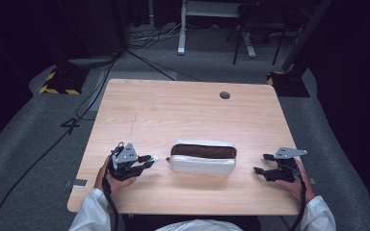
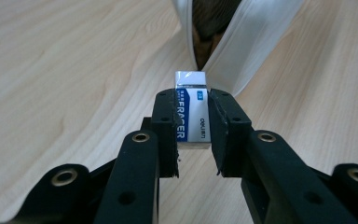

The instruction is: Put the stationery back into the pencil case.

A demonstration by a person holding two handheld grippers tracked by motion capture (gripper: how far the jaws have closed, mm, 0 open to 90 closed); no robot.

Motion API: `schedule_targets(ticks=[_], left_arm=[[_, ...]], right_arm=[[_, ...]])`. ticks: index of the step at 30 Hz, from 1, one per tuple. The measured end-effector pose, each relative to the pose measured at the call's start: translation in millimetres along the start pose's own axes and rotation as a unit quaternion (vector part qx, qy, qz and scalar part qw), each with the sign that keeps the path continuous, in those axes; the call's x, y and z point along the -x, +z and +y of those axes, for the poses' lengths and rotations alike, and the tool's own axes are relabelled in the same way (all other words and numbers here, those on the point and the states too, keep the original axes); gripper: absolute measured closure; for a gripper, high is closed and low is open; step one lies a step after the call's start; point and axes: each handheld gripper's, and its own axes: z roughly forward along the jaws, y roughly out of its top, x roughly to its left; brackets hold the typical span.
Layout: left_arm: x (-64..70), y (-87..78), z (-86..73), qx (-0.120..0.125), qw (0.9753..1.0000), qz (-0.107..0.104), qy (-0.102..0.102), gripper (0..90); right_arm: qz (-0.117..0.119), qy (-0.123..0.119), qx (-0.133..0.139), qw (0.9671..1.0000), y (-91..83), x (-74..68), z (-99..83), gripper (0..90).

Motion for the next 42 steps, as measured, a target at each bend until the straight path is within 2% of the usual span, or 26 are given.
schedule_targets(ticks=[4, 6, 9, 10, 12, 13, 15, 18, 27, 29, 36, 42], left_arm=[[-0.8, -5.6, 20.8, 0.025, 0.9995, -0.013, 0.017, 73.0], [-0.9, -5.9, 26.1, 0.03, 0.9992, -0.017, 0.021, 72.9], [1.2, -4.4, 43.4, 0.042, 0.9981, -0.032, 0.031, 72.9], [3.2, -2.1, 53.0, 0.042, 0.9975, -0.037, 0.042, 72.9], [4.9, 1.1, 62.4, 0.041, 0.9968, -0.044, 0.053, 72.9], [4.9, 1.1, 62.4, 0.041, 0.9968, -0.044, 0.053, 72.9], [7.7, 6.4, 73.1, 0.042, 0.9959, -0.054, 0.06, 72.9], [9.8, 20.7, 86.7, 0.034, 0.9944, -0.069, 0.072, 72.9], [14.2, 47.7, 104.5, 0.021, 0.9911, -0.098, 0.087, 72.9], [16.6, 55.3, 109.4, 0.015, 0.9896, -0.106, 0.096, 72.9], [20.7, 65.5, 117.0, 0.008, 0.9876, -0.117, 0.104, 72.8], [23.0, 71.0, 119.4, -0.003, 0.9873, -0.117, 0.108, 72.6]], right_arm=[[0.0, 0.0, 0.0, 1.0, 0.0, 0.0, 0.0, 24.6], [0.0, 0.0, 0.0, 1.0, 0.0, 0.0, 0.0, 24.6], [0.0, 0.0, 0.0, 1.0, 0.0, 0.0, 0.0, 24.6], [0.0, 0.0, 0.0, 1.0, 0.0, 0.0, 0.0, 24.6], [0.0, 0.0, 0.0, 1.0, 0.0, 0.0, 0.0, 24.6], [0.0, 0.0, 0.0, 1.0, 0.0, 0.0, 0.0, 24.6], [0.0, 0.0, 0.0, 1.0, 0.0, 0.0, 0.0, 24.6], [0.0, 0.0, 0.0, 1.0, 0.0, 0.0, 0.0, 24.6], [0.0, 0.0, 0.0, 1.0, -0.2, 0.1, -0.2, 24.6], [0.0, 0.0, 0.0, 1.0, -0.2, 0.1, -0.2, 24.6], [0.001, 0.0, 0.001, 1.0, -0.3, 0.1, -0.4, 24.6], [0.0, 0.0, 0.001, 1.0, -0.3, 0.1, -0.4, 24.6]])
